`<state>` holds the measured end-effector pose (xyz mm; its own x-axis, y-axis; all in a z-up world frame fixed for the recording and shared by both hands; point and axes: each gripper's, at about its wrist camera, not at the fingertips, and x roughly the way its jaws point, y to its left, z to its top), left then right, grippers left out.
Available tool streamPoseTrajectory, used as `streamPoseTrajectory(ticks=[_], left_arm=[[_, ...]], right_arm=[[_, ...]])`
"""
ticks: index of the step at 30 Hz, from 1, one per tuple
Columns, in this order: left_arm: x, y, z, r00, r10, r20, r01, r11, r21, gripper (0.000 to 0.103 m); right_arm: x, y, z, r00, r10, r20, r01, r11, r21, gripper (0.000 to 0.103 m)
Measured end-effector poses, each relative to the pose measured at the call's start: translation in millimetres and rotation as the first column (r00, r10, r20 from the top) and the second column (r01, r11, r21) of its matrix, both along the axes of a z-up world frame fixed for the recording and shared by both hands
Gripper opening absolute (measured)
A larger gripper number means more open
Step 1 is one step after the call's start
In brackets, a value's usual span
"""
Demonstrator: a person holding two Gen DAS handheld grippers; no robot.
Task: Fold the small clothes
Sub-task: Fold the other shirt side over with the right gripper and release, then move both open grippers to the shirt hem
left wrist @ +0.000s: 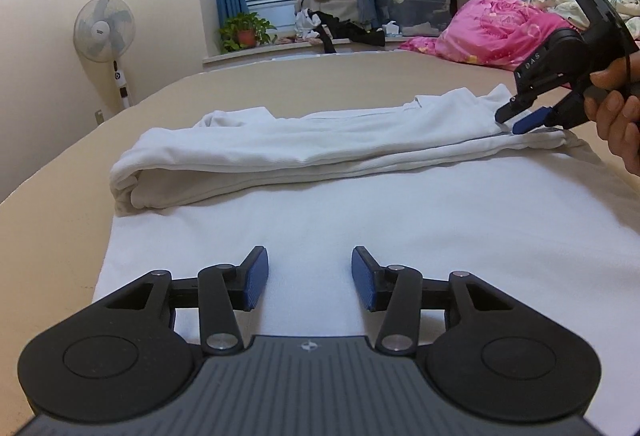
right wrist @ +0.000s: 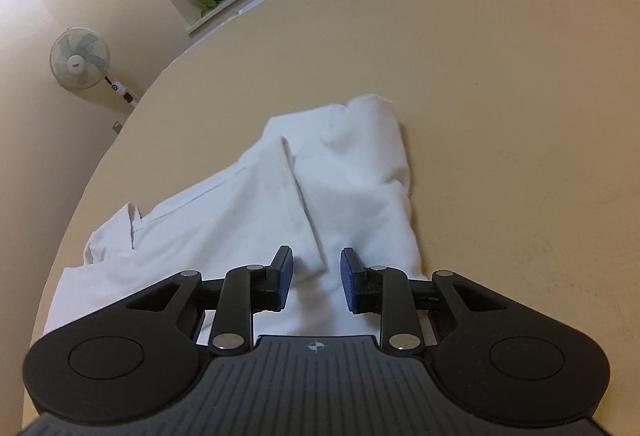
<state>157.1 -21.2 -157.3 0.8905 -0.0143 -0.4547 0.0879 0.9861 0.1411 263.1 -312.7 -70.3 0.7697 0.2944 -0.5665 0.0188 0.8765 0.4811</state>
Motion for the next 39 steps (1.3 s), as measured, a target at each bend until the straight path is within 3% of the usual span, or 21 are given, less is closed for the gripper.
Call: streamPoseTrajectory(ticks=[2, 4, 13, 15, 17, 19, 22, 24, 26, 28, 30, 33, 35, 37, 39], left_arm=[[0, 0, -1, 1.000, 0.000, 0.001, 0.000, 1.000, 0.004, 0.052], [1, 0, -2, 1.000, 0.000, 0.001, 0.000, 1.000, 0.009, 0.053], [2, -1, -3, 1.000, 0.000, 0.003, 0.000, 1.000, 0.015, 0.053], [2, -1, -4, 1.000, -0.001, 0.004, 0.000, 1.000, 0.014, 0.053], [2, 0, -4, 1.000, -0.001, 0.004, 0.001, 1.000, 0.013, 0.053], [2, 0, -4, 1.000, -0.001, 0.004, 0.001, 1.000, 0.013, 0.053], [2, 0, -4, 1.000, -0.001, 0.005, 0.001, 1.000, 0.012, 0.053], [3, 1, -4, 1.000, -0.002, 0.004, 0.002, 1.000, 0.009, 0.053], [3, 1, -4, 1.000, -0.002, 0.005, 0.002, 1.000, 0.007, 0.053], [3, 1, -4, 1.000, -0.002, 0.005, 0.002, 1.000, 0.007, 0.053], [3, 1, -3, 1.000, -0.002, 0.004, 0.002, 1.000, 0.007, 0.053], [3, 1, -4, 1.000, -0.002, 0.005, 0.002, 1.000, 0.007, 0.053], [3, 1, -3, 1.000, -0.002, 0.005, 0.002, 1.000, 0.005, 0.053], [3, 1, -3, 1.000, -0.002, 0.003, 0.002, 1.000, 0.008, 0.053], [3, 1, -3, 1.000, -0.001, 0.001, 0.001, 1.000, 0.007, 0.053]], right_arm=[[3, 3, 0, 1.000, 0.007, 0.003, -0.007, 1.000, -0.013, 0.026], [4, 5, 1, 1.000, 0.016, 0.013, -0.016, 0.999, -0.028, 0.003], [-37, -9, 63, 0.962, -0.020, 0.271, 0.020, 1.000, 0.003, 0.001], [-38, -13, 62, 0.972, -0.047, 0.229, 0.060, 0.997, -0.050, 0.001], [-29, -20, 43, 0.994, -0.056, 0.090, 0.066, 0.992, -0.109, 0.002], [-21, -28, 22, 0.991, -0.127, -0.039, 0.119, 0.979, -0.165, 0.007], [-33, -31, 21, 0.974, -0.221, 0.055, 0.228, 0.943, -0.243, 0.007], [-40, -23, 30, 0.974, -0.156, 0.165, 0.192, 0.953, -0.236, 0.007], [-43, -18, 32, 0.974, -0.054, 0.220, 0.092, 0.982, -0.164, 0.008], [-33, -14, 22, 0.984, 0.030, 0.177, -0.011, 0.994, -0.109, 0.015], [-17, -11, 1, 1.000, -0.004, 0.017, 0.007, 0.983, -0.181, 0.015], [-18, -21, -5, 0.999, -0.044, 0.025, 0.047, 0.994, -0.098, 0.015], [-21, -20, -7, 0.998, -0.023, 0.055, 0.030, 0.991, -0.127, 0.016], [-22, -22, -12, 0.999, -0.011, 0.031, 0.015, 0.991, -0.135, 0.014], [-31, -25, 0, 0.998, -0.059, 0.007, 0.060, 0.991, -0.117, 0.014]])
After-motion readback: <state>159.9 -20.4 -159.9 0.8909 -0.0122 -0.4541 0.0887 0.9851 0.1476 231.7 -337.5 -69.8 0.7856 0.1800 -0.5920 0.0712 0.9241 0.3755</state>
